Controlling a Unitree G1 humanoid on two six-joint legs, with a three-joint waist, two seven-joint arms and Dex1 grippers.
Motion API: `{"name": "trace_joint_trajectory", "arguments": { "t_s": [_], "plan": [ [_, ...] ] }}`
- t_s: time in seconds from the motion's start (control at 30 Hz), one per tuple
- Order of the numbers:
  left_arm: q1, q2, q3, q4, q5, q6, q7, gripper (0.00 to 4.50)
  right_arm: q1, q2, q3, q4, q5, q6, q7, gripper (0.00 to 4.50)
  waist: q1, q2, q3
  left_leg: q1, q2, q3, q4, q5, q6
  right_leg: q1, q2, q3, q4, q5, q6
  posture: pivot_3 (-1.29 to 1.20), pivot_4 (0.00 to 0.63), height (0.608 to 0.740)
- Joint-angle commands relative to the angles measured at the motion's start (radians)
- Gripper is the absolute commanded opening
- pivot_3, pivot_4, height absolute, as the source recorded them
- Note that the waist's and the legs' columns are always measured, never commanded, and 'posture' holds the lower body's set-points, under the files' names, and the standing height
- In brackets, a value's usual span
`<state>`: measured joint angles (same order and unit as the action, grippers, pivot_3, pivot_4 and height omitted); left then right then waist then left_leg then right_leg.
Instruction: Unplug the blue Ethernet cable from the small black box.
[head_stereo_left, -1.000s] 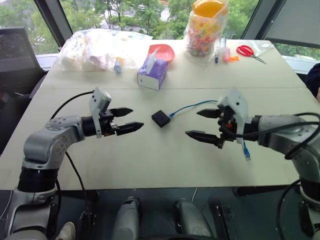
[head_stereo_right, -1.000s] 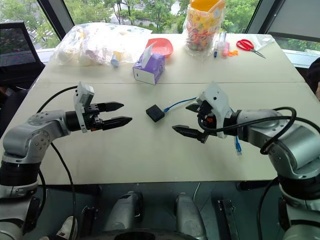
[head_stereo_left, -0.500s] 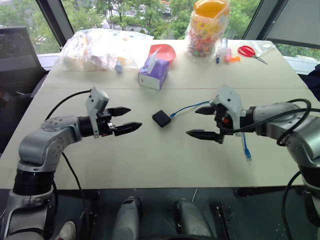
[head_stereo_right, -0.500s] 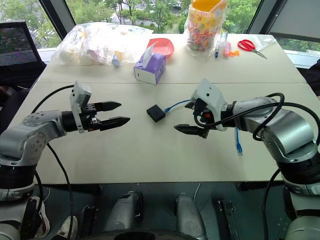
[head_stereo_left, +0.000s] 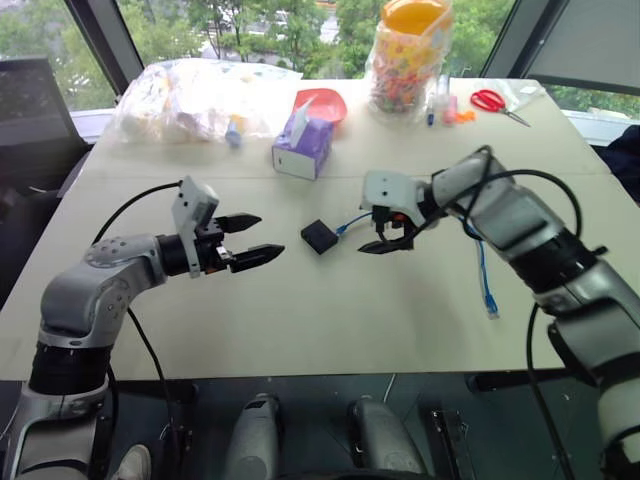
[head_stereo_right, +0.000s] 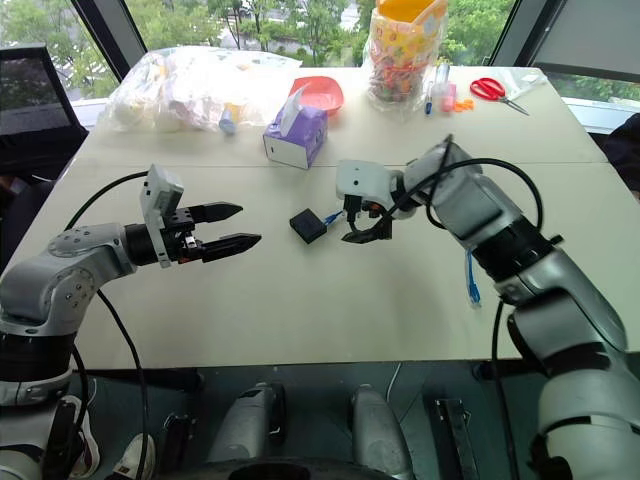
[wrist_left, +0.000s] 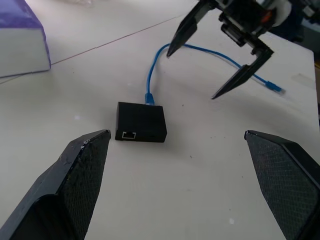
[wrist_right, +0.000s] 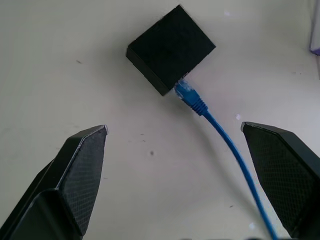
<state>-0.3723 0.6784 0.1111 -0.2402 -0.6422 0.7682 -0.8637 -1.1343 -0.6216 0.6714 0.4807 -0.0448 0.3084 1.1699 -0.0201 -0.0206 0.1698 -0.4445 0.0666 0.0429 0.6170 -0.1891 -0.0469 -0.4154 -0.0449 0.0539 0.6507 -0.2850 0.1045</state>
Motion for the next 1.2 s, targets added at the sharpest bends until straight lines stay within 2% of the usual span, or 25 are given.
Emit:
{"name": "trace_joint_trajectory", "arguments": {
  "t_s": [0.03,0.23,0.47,0.57,0.73,0.8,0.83,1.0,1.2],
  "plan": [
    [0.03,0.012,0.051,-0.073,-0.019,-0.014,0.019,4.47,-0.119,0.112,0.036,0.282,-0.118,-0.204,0.015,4.5,-0.001,0.0,0.0,0.0,0.0,0.0,0.0,0.0,0.0,0.0,0.0,0.0,0.0,0.0,0.0,0.0,0.15,0.735],
    [0.086,0.007,0.091,-0.143,-0.042,0.004,0.069,4.47,-0.252,0.284,0.054,0.662,-0.262,-0.405,-0.011,4.5,0.001,0.001,0.0,0.0,0.0,0.0,-0.001,0.001,-0.001,-0.001,0.0,0.0,0.002,0.0,0.0,0.0,0.15,0.735],
    [0.143,-0.001,0.124,-0.207,-0.061,0.007,0.128,4.47,-0.306,0.412,0.055,0.824,-0.382,-0.472,-0.014,4.5,-0.004,0.0,0.0,0.002,0.0,0.0,0.0,0.001,-0.002,0.0,0.0,0.0,0.004,0.0,0.0,0.0,0.15,0.735],
    [0.156,-0.006,0.129,-0.226,-0.07,0.008,0.151,4.5,-0.306,0.431,0.063,0.845,-0.439,-0.498,-0.033,3.67,-0.01,0.0,0.0,0.003,0.0,0.0,0.0,0.002,-0.003,0.0,0.0,0.0,0.006,0.0,0.0,0.0,0.15,0.735],
    [0.181,-0.013,0.144,-0.246,-0.079,0.001,0.182,4.5,-0.293,0.463,0.055,0.865,-0.495,-0.507,-0.044,1.27,-0.028,0.0,0.0,0.008,0.0,-0.001,0.0,0.002,-0.005,0.005,0.0,0.0,0.007,0.0,-0.001,0.0,0.15,0.735],
    [0.186,-0.014,0.144,-0.249,-0.084,-0.001,0.189,4.5,-0.29,0.469,0.048,0.867,-0.506,-0.511,-0.043,0.18,-0.028,0.0,0.0,0.012,0.0,-0.001,0.0,0.002,-0.005,0.008,0.0,0.0,0.008,-0.002,-0.003,0.0,0.15,0.735],
    [0.189,-0.015,0.144,-0.249,-0.085,-0.003,0.191,4.5,-0.286,0.474,0.044,0.866,-0.509,-0.514,-0.041,0.04,-0.028,0.0,0.0,0.013,0.0,-0.001,0.0,0.002,-0.005,0.009,0.0,0.0,0.008,-0.002,-0.004,0.0,0.15,0.735],
    [0.176,-0.017,0.129,-0.236,-0.086,-0.009,0.194,4.5,-0.267,0.457,0.012,0.839,-0.515,-0.559,-0.089,0.04,-0.029,-0.001,0.0,0.016,0.0,-0.001,-0.001,0.003,-0.005,0.011,0.0,0.0,0.009,-0.002,-0.004,0.0,0.15,0.735],
    [0.092,-0.058,0.106,-0.163,-0.074,-0.022,0.207,4.5,-0.127,0.313,-0.111,0.637,-0.455,-0.72,-0.348,0.04,-0.023,-0.001,0.0,0.017,0.0,0.0,-0.001,0.003,-0.005,0.011,-0.001,0.001,0.01,-0.002,-0.004,0.0,0.15,0.735]
  ]
}}
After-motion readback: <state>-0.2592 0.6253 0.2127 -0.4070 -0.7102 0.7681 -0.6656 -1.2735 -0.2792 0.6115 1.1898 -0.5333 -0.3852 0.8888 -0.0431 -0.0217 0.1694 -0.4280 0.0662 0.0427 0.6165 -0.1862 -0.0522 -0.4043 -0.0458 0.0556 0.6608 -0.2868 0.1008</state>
